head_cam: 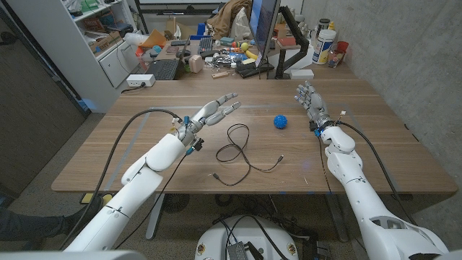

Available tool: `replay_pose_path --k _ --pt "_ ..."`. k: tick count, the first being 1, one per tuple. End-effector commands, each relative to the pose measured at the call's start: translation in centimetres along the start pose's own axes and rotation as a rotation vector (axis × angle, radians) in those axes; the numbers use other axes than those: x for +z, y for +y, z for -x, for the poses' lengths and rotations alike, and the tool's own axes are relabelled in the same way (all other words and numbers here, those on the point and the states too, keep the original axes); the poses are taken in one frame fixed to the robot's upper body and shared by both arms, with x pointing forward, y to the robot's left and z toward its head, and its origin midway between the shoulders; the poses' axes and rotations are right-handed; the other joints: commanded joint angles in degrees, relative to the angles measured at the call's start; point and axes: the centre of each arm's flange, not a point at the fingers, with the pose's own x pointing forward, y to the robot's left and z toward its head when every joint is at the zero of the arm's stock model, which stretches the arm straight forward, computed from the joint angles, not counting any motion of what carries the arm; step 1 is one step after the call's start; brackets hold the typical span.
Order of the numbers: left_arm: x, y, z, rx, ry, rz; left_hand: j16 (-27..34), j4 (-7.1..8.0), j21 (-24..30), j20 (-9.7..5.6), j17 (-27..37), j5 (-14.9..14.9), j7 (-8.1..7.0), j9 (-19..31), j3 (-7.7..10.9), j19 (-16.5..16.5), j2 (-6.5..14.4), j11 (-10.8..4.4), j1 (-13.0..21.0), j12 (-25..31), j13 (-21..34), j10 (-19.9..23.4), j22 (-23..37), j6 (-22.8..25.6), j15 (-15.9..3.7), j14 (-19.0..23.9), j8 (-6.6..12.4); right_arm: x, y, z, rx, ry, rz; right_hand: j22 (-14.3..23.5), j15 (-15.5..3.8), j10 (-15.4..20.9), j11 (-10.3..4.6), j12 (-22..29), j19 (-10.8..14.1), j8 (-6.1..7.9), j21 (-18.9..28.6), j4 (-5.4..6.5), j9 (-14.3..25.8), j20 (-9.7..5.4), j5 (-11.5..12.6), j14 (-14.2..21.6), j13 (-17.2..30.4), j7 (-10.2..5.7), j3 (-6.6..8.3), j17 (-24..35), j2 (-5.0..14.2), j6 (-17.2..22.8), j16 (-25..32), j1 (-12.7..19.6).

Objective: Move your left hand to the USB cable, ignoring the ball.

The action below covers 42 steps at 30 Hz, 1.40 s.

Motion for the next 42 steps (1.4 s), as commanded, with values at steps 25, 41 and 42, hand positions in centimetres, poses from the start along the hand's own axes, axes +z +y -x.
replay_pose_path --k 25,41,42 --pt "1.5 -2.3 -0.3 -0.051 0.021 -0.214 0.04 -0.79 0.16 0.53 0.07 -0.27 -0.41 0.20 0.77 0.48 1.32 -0.80 2.32 0.08 0.16 1.07 0.08 2.05 -0.45 0.92 0.87 0.3 -0.8 -0.3 0.012 -0.007 -0.002 0.35 -0.05 0.27 -0.04 -0.15 0.70 -0.05 -0.78 -0.30 0.15 -0.66 0.33 0.65 0.28 0.09 0.02 0.19 0.53 0.51 -0.06 0.08" --pt "1.1 -2.7 0.0 -0.084 0.023 -0.281 0.07 -1.24 0.23 0.73 0.06 -0.44 -0.79 0.21 1.08 0.76 1.75 -1.14 3.28 0.19 0.16 1.75 0.08 2.89 -0.74 1.37 1.01 0.5 -0.4 -0.3 0.003 -0.011 0.004 0.36 -0.05 0.25 -0.05 -0.17 0.84 -0.05 -1.08 -0.36 0.15 -0.70 0.34 0.74 0.28 0.11 -0.03 0.19 0.61 0.56 -0.04 0.04" --pt "1.1 -2.8 0.0 -0.085 0.024 -0.292 0.06 -1.28 0.23 0.82 0.06 -0.46 -0.73 0.21 1.10 0.78 1.78 -1.28 3.35 0.18 0.17 1.77 0.08 2.95 -0.75 1.38 1.02 0.5 -0.5 -0.3 0.002 -0.011 0.004 0.36 -0.07 0.29 -0.15 -0.16 0.85 -0.06 -1.11 -0.37 0.15 -0.66 0.34 0.71 0.28 0.11 -0.04 0.19 0.60 0.54 -0.05 0.04"
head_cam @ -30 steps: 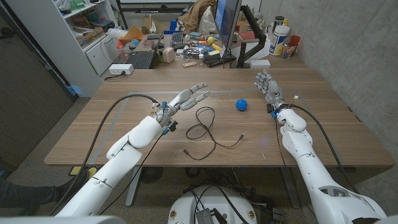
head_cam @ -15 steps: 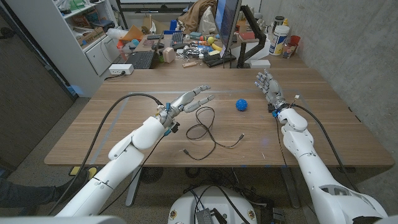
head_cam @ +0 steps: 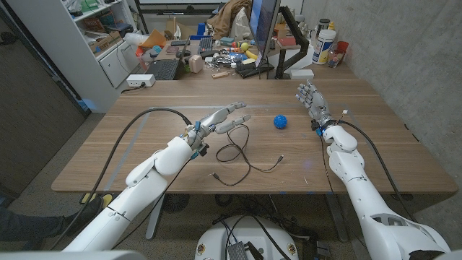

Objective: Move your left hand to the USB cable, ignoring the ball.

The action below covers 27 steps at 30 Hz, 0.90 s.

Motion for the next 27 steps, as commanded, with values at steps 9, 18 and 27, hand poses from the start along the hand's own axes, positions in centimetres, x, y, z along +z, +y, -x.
replay_pose_path --k 9,18,27 --pt "-0.10 -0.82 0.06 -0.031 0.008 -0.101 0.11 -0.46 0.22 0.44 0.07 -0.32 -0.14 0.21 0.18 0.06 0.16 -0.59 1.01 0.21 0.17 0.84 0.10 1.10 -0.13 0.36 0.68 0.50 -0.08 -0.15 -0.013 -0.015 0.007 0.07 -0.13 0.24 -0.13 -0.18 0.63 -0.08 -0.28 -0.24 0.15 -0.98 0.34 0.66 0.28 0.13 0.10 0.18 0.66 0.52 -0.08 0.01" --pt "0.12 -1.09 0.15 -0.042 0.017 -0.149 0.14 -0.62 0.25 0.47 0.08 -0.45 -0.25 0.22 0.25 0.18 0.28 -0.94 1.37 0.30 0.18 1.32 0.11 1.65 -0.29 0.67 0.76 0.65 -0.25 -0.14 -0.015 -0.022 0.005 0.08 -0.04 0.43 0.07 -0.12 0.71 -0.08 -0.45 -0.29 0.15 -0.98 0.33 0.80 0.28 0.05 0.06 0.17 0.67 0.52 -0.04 -0.01" --pt "0.29 -1.43 0.13 -0.053 0.024 -0.188 0.14 -0.74 0.23 0.56 0.09 -0.56 -0.39 0.22 0.28 0.17 0.35 -0.90 1.62 0.28 0.18 1.50 0.12 2.15 -0.42 0.84 0.84 0.72 -0.49 -0.17 -0.017 -0.025 0.007 0.08 -0.04 0.44 -0.03 -0.12 0.74 -0.07 -0.63 -0.32 0.15 -0.96 0.33 0.78 0.28 0.10 0.02 0.17 0.70 0.56 -0.06 -0.05"
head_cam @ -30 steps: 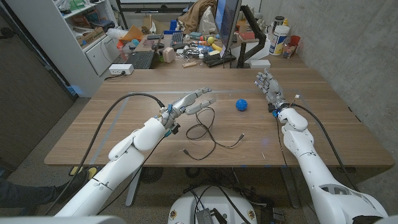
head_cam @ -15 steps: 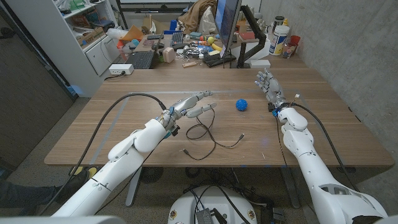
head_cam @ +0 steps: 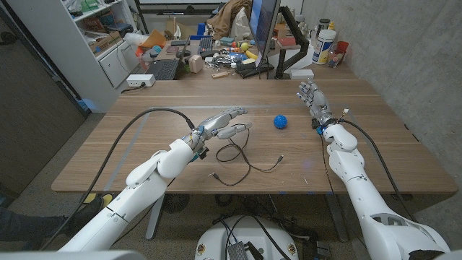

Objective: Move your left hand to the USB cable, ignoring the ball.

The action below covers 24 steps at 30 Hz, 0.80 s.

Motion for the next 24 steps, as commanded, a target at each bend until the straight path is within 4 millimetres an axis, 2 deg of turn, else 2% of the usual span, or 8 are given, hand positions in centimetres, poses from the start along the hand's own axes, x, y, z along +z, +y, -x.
replay_pose_path --k 1,24 --pt "0.2 -0.5 0.0 -0.016 0.011 -0.055 0.15 -0.34 0.23 0.27 0.09 -0.16 -0.13 0.23 0.24 -0.11 -0.07 -0.24 0.67 0.29 0.18 0.44 0.13 0.44 -0.02 0.48 0.38 0.1 -0.3 0.0 -0.005 -0.006 -0.002 0.09 -0.04 0.48 -0.05 -0.11 0.44 -0.07 -0.23 -0.27 0.15 -0.65 0.33 0.76 0.28 0.10 0.07 0.17 0.38 0.55 -0.06 0.27" --pt "-0.2 -1.6 -0.6 -0.072 0.039 -0.115 0.12 -0.51 0.23 0.35 0.11 -0.38 -0.55 0.23 0.26 -0.03 0.10 -0.51 1.10 0.29 0.19 0.98 0.14 1.20 -0.26 0.78 0.40 0.2 -0.5 -0.2 -0.002 0.005 0.006 0.11 -0.05 0.46 -0.06 -0.14 0.62 -0.07 -0.67 -0.38 0.15 -0.61 0.34 0.79 0.28 0.07 -0.01 0.17 0.47 0.59 -0.08 0.22"
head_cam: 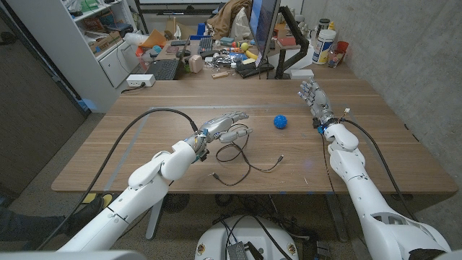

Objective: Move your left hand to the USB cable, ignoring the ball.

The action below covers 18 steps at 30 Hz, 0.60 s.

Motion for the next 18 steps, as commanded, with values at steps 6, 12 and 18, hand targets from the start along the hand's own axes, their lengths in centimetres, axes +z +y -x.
replay_pose_path --k 6,12,18 --pt "-0.4 -1.0 -0.7 -0.042 0.024 -0.049 0.14 -0.30 0.24 0.39 0.12 -0.24 0.00 0.24 0.02 0.02 0.11 -0.40 0.70 0.32 0.19 0.39 0.15 0.82 -0.03 0.66 0.40 0.0 -0.1 -0.1 0.004 0.012 0.006 0.13 0.27 0.43 0.04 -0.15 0.68 -0.08 -0.32 -0.24 0.15 -0.63 0.34 0.50 0.28 0.05 0.14 0.16 0.50 0.58 -0.08 0.22" --pt "-0.6 -1.6 -1.0 -0.063 0.036 -0.059 0.14 -0.33 0.25 0.40 0.12 -0.29 -0.15 0.24 0.04 0.07 0.19 -0.49 0.81 0.33 0.20 0.55 0.15 1.08 -0.09 0.74 0.43 -0.2 -0.1 -0.2 0.005 0.013 0.002 0.13 0.31 0.41 -0.06 -0.16 0.71 -0.09 -0.42 -0.27 0.15 -0.62 0.35 0.48 0.28 0.07 0.11 0.16 0.51 0.56 -0.10 0.20" --pt "-0.8 -1.9 -1.2 -0.073 0.043 -0.062 0.17 -0.37 0.26 0.38 0.13 -0.35 -0.15 0.25 0.06 0.10 0.28 -0.52 0.93 0.34 0.20 0.74 0.16 1.26 -0.13 0.92 0.42 -0.3 -0.2 -0.2 0.005 0.016 0.001 0.13 0.33 0.38 -0.01 -0.18 0.76 -0.09 -0.51 -0.30 0.15 -0.62 0.35 0.50 0.28 0.08 0.10 0.16 0.54 0.56 -0.09 0.19"
